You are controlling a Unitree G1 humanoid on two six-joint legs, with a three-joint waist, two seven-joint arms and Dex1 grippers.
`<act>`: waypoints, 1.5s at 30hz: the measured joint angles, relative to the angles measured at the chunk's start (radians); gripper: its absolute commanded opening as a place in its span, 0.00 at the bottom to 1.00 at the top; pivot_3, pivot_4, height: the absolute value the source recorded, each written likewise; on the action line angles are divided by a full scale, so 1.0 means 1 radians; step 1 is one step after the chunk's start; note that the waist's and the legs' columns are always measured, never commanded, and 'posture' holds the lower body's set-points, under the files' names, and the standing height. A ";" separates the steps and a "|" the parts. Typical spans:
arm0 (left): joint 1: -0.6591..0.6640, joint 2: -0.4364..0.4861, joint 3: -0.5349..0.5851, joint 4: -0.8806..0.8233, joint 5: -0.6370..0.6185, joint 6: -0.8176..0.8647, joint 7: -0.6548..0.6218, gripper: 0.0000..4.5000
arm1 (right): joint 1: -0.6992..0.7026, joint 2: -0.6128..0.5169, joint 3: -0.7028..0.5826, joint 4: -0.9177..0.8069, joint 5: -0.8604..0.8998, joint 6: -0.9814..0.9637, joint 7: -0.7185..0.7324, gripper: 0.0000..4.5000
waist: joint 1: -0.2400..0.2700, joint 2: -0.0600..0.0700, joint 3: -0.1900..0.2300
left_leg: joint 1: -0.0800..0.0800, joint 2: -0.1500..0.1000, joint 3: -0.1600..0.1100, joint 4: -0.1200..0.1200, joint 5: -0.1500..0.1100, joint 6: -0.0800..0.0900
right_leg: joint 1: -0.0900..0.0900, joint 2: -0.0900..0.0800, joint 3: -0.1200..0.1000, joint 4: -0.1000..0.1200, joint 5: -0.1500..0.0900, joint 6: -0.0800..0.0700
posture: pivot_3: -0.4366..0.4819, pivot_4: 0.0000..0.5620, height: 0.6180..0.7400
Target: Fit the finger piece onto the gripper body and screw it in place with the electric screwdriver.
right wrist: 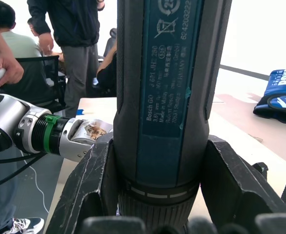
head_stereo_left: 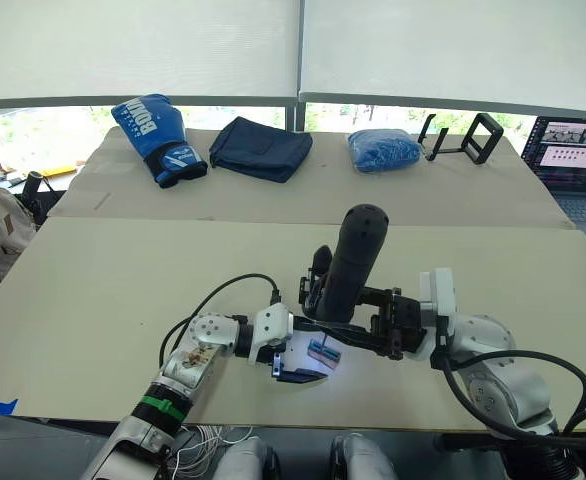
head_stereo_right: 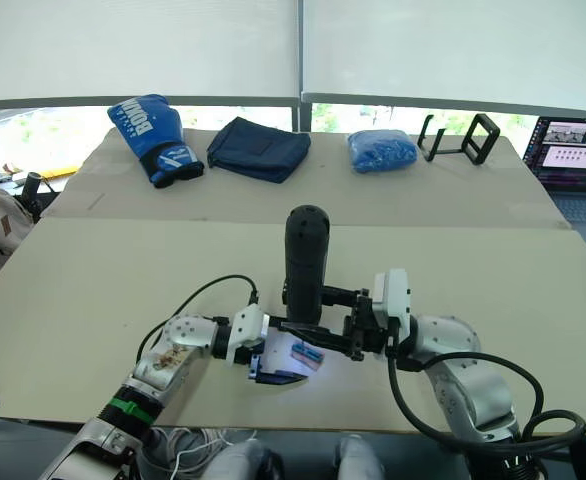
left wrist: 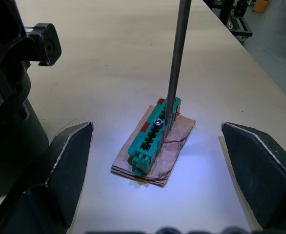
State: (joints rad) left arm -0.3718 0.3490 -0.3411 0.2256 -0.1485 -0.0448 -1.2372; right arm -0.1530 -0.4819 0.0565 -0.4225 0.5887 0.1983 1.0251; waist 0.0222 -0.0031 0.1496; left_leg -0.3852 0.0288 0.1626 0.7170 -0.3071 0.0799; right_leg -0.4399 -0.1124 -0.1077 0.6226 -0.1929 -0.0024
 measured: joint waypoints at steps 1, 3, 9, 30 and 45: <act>0.000 0.000 0.000 0.000 0.000 0.000 0.000 0.98 | -0.001 -0.001 0.000 0.000 0.000 0.000 -0.001 0.43 | 0.000 0.000 0.000 | 0.000 0.000 0.000 0.000 0.000 0.000 | 0.000 0.000 0.000 0.000 0.000 0.000 | 0.48 0.27 1.00; 0.000 0.000 0.000 0.000 0.000 0.000 0.000 0.98 | -0.007 -0.003 0.000 0.000 0.001 0.000 -0.001 0.43 | 0.000 0.000 0.000 | 0.000 0.000 0.000 0.000 0.000 0.000 | 0.000 0.000 0.000 0.000 0.000 0.000 | 0.48 0.27 1.00; 0.003 0.000 0.000 -0.004 0.000 0.001 0.002 0.98 | -0.027 -0.018 -0.001 0.001 0.001 0.000 0.001 0.43 | 0.000 0.000 0.000 | 0.000 0.000 0.000 0.000 0.000 0.000 | 0.000 0.000 0.000 -0.001 0.000 0.000 | 0.48 0.27 1.00; 0.007 0.001 -0.002 -0.014 0.002 0.008 0.007 0.98 | -0.019 -0.026 -0.001 0.001 0.002 0.001 0.001 0.43 | 0.000 0.000 0.000 | 0.000 0.000 0.000 0.000 0.000 0.001 | 0.000 0.000 0.000 -0.001 0.000 0.000 | 0.48 0.27 1.00; 0.008 0.001 -0.002 -0.021 0.002 0.024 0.009 0.98 | -0.019 -0.027 0.003 0.001 0.001 0.001 0.001 0.43 | 0.000 0.000 0.000 | 0.000 0.000 0.000 0.000 0.000 0.001 | 0.000 0.000 0.000 -0.001 0.000 0.000 | 0.48 0.27 1.00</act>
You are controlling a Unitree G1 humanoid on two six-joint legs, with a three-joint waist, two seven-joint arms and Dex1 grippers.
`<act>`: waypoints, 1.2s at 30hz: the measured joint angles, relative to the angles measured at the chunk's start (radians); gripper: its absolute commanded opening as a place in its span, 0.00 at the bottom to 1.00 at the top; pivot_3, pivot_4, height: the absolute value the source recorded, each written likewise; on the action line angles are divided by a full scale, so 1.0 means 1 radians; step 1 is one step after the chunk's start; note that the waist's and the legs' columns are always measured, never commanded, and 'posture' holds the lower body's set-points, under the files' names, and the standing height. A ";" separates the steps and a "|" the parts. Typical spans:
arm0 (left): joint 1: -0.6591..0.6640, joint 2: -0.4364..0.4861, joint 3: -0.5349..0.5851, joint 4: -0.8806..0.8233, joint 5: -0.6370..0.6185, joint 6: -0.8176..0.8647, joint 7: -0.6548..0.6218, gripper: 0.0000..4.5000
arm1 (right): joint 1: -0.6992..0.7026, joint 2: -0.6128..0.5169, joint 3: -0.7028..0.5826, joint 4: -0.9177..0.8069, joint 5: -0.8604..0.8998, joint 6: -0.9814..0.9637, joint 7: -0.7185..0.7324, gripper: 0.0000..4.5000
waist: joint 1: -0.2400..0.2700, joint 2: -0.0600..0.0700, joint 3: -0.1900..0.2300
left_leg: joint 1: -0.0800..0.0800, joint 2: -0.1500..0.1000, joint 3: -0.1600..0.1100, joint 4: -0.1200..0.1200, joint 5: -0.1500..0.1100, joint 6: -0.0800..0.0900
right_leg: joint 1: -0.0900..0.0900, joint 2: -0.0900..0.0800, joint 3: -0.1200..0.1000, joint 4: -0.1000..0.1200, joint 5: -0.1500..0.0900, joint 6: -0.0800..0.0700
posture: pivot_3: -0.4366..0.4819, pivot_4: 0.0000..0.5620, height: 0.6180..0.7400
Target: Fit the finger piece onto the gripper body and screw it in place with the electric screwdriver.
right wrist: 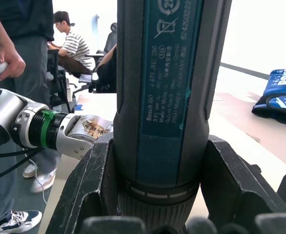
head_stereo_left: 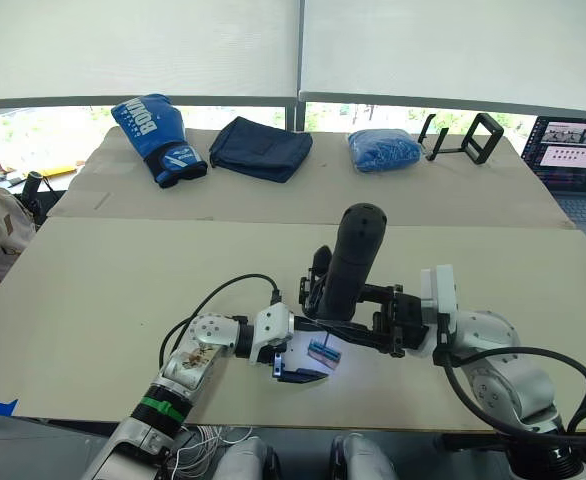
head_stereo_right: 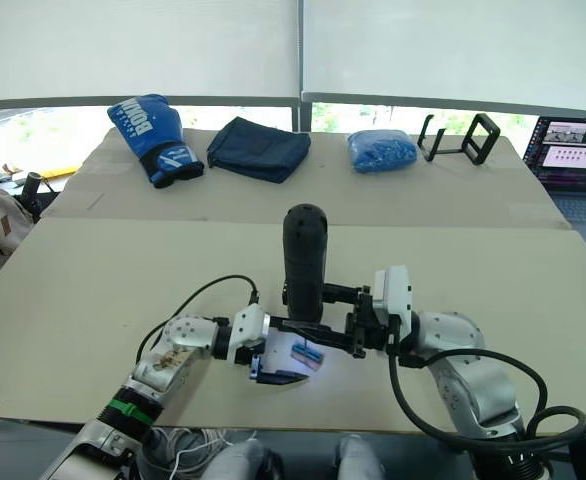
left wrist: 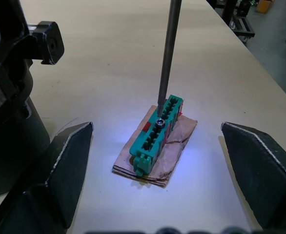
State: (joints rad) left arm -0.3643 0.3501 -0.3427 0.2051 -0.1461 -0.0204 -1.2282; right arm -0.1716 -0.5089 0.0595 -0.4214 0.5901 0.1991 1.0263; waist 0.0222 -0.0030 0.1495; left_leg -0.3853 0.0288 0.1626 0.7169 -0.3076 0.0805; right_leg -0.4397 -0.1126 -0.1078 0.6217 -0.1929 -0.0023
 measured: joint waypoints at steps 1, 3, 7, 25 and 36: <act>0.000 0.000 0.000 0.000 0.000 0.000 0.000 0.98 | 0.000 0.000 0.001 0.000 0.000 0.000 0.000 0.43 | 0.000 0.000 0.000 | 0.000 0.000 0.000 0.000 0.000 0.000 | 0.000 0.000 0.000 0.000 0.000 0.000 | 0.48 0.27 1.00; 0.000 0.000 0.000 0.000 0.000 0.000 0.000 0.98 | 0.002 0.000 0.002 0.000 0.000 0.000 0.000 0.43 | 0.000 0.000 0.000 | 0.000 0.000 0.000 0.000 0.000 0.000 | 0.000 0.000 0.000 0.000 0.000 0.000 | 0.48 0.27 1.00; 0.000 0.000 0.000 -0.001 0.000 0.001 0.000 0.98 | 0.009 0.000 0.005 0.000 0.000 0.000 0.000 0.43 | 0.000 0.000 0.000 | 0.000 0.000 0.000 0.000 0.000 0.000 | 0.000 0.000 0.000 0.000 0.000 0.000 | 0.48 0.27 1.00; 0.001 -0.001 0.000 -0.003 0.000 0.003 0.001 0.98 | 0.017 0.001 0.005 0.005 -0.017 0.000 0.001 0.43 | 0.000 0.000 0.000 | 0.000 0.000 0.000 0.000 0.000 0.000 | 0.000 0.000 0.000 -0.001 0.000 0.000 | 0.48 0.27 1.00; 0.002 -0.001 0.000 -0.003 0.000 0.003 0.001 0.98 | 0.012 -0.014 0.003 0.005 -0.015 0.001 0.015 0.43 | 0.000 0.000 0.000 | 0.000 0.000 0.000 0.000 0.000 0.000 | 0.000 0.000 0.000 -0.001 0.000 0.000 | 0.48 0.27 1.00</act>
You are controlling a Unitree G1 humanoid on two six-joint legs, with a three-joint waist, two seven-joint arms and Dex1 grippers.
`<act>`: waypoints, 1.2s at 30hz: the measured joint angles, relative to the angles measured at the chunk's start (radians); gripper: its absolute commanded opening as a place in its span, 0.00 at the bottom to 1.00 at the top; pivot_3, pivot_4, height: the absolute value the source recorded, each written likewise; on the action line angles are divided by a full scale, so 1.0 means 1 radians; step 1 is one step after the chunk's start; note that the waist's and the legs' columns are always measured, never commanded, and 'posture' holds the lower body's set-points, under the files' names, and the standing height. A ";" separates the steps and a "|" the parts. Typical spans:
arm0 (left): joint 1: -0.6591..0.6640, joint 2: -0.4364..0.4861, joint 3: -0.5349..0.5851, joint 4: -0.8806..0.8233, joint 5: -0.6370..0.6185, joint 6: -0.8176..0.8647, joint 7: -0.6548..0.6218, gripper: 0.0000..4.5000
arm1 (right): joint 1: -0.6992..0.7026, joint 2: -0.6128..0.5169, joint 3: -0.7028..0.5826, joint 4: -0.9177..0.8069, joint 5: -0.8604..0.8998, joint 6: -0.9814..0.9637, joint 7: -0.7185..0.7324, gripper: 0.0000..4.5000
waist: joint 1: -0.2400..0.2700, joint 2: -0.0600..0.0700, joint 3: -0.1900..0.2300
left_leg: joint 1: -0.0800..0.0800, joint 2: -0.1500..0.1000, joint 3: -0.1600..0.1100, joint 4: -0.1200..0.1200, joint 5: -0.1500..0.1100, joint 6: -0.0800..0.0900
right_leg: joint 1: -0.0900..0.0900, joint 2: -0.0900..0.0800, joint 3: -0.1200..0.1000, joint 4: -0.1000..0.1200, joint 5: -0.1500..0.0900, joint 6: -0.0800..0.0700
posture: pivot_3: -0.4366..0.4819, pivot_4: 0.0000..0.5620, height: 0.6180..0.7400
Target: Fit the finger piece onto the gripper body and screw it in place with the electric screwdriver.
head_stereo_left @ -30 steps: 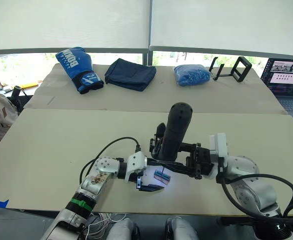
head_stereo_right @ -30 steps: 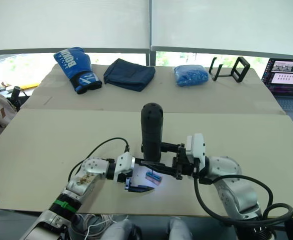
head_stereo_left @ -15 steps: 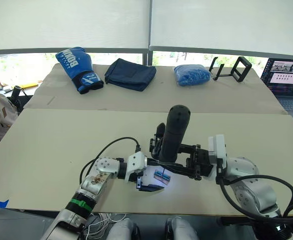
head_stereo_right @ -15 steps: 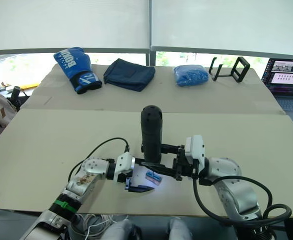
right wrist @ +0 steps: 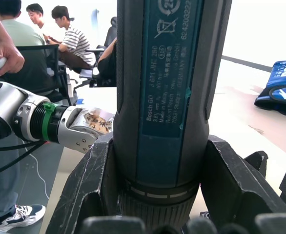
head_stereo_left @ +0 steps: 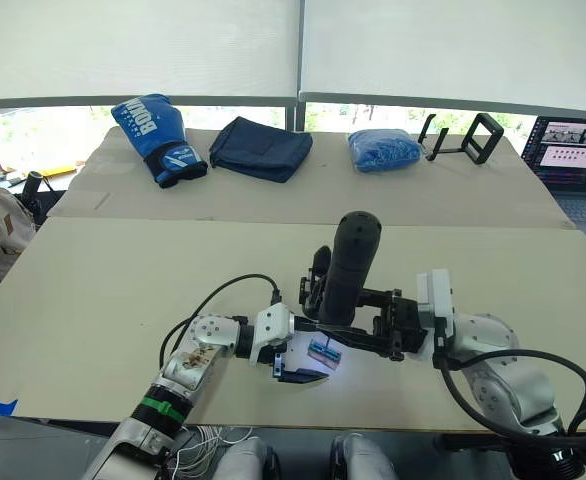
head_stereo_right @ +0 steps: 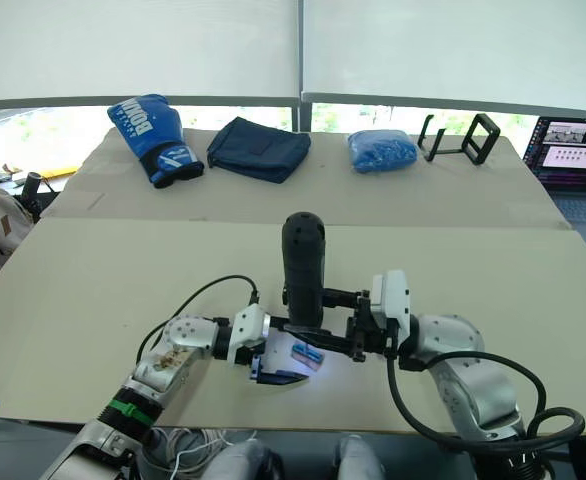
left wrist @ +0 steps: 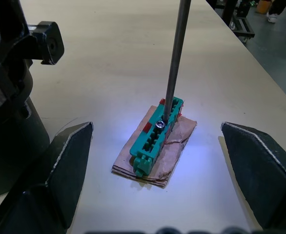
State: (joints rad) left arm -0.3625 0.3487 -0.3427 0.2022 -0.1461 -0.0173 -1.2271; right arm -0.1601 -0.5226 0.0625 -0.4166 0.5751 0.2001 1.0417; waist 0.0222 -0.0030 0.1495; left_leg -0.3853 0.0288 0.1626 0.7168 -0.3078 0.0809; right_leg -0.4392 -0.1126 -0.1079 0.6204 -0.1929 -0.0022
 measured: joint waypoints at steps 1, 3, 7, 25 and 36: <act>0.000 0.000 0.000 0.000 0.000 0.000 0.000 0.98 | -0.001 -0.001 0.000 0.000 0.000 0.001 0.001 0.43 | 0.000 0.000 0.000 | 0.000 0.000 0.000 0.000 0.000 0.000 | 0.000 0.000 0.000 0.000 0.000 0.000 | 0.48 0.27 1.00; 0.000 0.000 0.000 0.000 0.000 0.000 0.000 0.98 | -0.001 -0.008 0.000 0.003 0.000 0.003 0.004 0.43 | 0.000 0.000 0.000 | 0.000 0.000 0.000 0.000 0.000 0.000 | 0.000 0.000 0.000 0.000 0.000 0.000 | 0.48 0.27 1.00; 0.000 0.000 0.000 0.000 0.000 0.000 0.000 0.98 | -0.001 -0.011 0.000 0.016 0.000 0.014 0.007 0.43 | 0.000 0.000 0.000 | 0.000 0.000 0.000 0.000 0.000 0.000 | 0.000 0.000 0.000 0.000 0.000 0.000 | 0.48 0.27 1.00; 0.000 -0.004 0.000 0.001 0.000 0.000 0.001 0.98 | -0.021 -0.021 -0.036 0.016 0.043 0.026 0.018 0.43 | 0.001 0.000 0.000 | 0.000 0.000 0.000 0.000 -0.001 0.001 | 0.001 0.000 0.000 -0.002 0.001 0.001 | 0.48 0.27 1.00; 0.000 -0.005 0.000 0.001 0.000 0.000 0.001 0.98 | -0.027 0.000 -0.026 0.015 0.047 0.027 0.004 0.43 | 0.001 0.000 0.000 | 0.000 0.000 0.000 0.000 -0.001 0.001 | 0.001 0.000 0.000 -0.003 0.001 0.001 | 0.48 0.27 1.00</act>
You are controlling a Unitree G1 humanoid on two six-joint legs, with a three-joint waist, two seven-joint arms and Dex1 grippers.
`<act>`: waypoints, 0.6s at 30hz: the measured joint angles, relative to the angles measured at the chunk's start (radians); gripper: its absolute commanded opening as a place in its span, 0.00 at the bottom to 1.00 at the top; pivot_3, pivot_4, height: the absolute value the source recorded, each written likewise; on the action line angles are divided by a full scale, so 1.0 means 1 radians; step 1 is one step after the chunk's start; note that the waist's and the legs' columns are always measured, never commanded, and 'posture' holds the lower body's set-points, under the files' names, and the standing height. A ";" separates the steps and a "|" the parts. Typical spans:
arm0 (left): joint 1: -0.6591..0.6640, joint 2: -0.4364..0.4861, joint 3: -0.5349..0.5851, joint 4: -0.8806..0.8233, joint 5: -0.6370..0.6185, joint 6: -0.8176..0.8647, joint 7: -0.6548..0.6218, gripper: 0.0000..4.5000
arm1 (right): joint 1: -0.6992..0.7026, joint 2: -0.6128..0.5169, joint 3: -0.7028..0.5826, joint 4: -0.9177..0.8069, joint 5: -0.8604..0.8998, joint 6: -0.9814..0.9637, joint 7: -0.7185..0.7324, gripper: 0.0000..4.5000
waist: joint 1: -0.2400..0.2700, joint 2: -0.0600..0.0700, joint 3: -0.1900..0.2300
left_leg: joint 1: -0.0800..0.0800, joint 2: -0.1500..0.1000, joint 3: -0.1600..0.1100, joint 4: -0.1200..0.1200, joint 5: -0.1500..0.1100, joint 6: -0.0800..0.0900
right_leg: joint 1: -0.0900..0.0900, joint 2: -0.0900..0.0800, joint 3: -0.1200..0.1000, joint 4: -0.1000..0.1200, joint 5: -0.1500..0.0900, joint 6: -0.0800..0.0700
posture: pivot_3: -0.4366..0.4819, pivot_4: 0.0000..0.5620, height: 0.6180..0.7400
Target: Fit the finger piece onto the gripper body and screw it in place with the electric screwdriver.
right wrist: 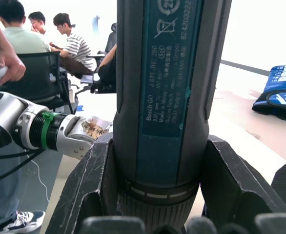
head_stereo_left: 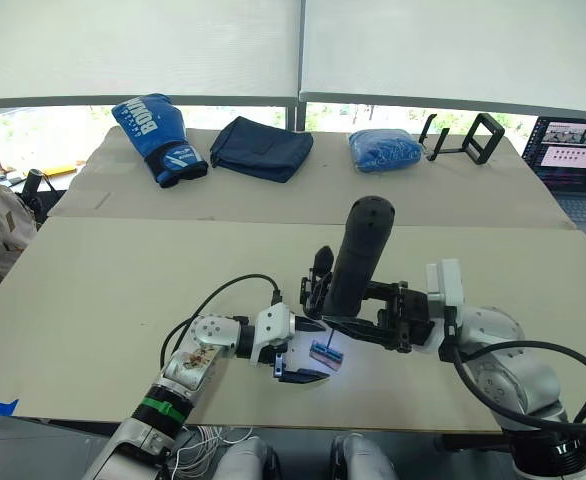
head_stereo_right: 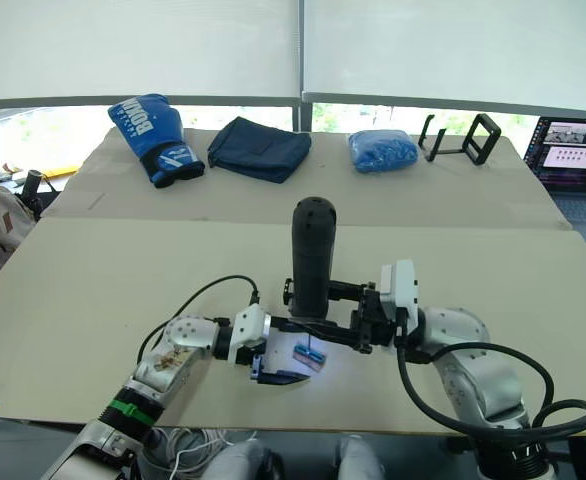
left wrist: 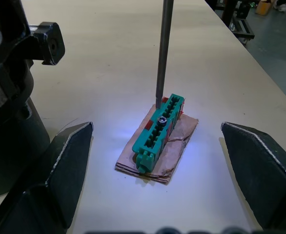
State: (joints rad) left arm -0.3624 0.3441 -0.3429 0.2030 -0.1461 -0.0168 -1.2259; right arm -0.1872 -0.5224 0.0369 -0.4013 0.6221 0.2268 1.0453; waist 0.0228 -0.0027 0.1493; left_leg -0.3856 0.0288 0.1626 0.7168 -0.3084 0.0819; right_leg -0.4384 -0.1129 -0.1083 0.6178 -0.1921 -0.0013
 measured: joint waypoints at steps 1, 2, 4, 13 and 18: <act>0.000 0.000 0.000 0.000 0.000 0.000 0.000 0.98 | 0.000 0.000 0.001 0.000 -0.001 0.000 0.000 0.43 | 0.000 0.000 0.000 | 0.000 0.000 0.000 0.000 0.000 0.000 | 0.000 0.000 0.000 0.000 0.000 0.000 | 0.48 0.27 1.00; 0.000 0.000 0.000 0.000 0.000 0.000 0.000 0.98 | 0.000 0.000 0.002 0.000 -0.002 0.000 0.000 0.43 | 0.000 0.000 0.000 | 0.000 0.000 0.000 0.000 0.000 0.000 | 0.000 0.000 0.000 0.000 0.000 0.000 | 0.48 0.27 1.00; 0.000 0.000 0.000 0.000 0.000 0.001 0.000 0.98 | 0.000 0.001 0.003 0.000 -0.006 0.000 -0.001 0.43 | 0.000 0.000 0.000 | 0.000 0.000 0.000 0.000 0.000 0.000 | 0.000 0.000 0.000 0.000 0.000 0.000 | 0.48 0.27 1.00; 0.000 0.000 0.000 -0.001 0.000 0.001 0.000 0.98 | 0.000 0.001 0.003 0.000 -0.011 0.000 0.000 0.43 | 0.000 0.000 0.000 | 0.000 0.000 0.000 0.000 0.000 0.000 | 0.000 0.000 0.000 0.000 0.000 0.000 | 0.48 0.27 1.00; 0.001 0.000 0.000 -0.002 0.000 0.001 0.000 0.98 | 0.001 0.001 0.006 0.000 -0.011 0.000 0.000 0.43 | 0.000 0.000 0.000 | 0.000 0.000 0.000 0.000 0.000 0.000 | 0.000 0.000 0.000 0.000 0.000 0.000 | 0.48 0.27 1.00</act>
State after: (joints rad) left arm -0.3610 0.3445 -0.3429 0.2011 -0.1462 -0.0154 -1.2257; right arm -0.1865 -0.5212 0.0425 -0.4013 0.6115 0.2267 1.0454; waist 0.0225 -0.0025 0.1492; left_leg -0.3855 0.0288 0.1627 0.7168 -0.3084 0.0819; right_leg -0.4383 -0.1128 -0.1083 0.6175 -0.1920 -0.0011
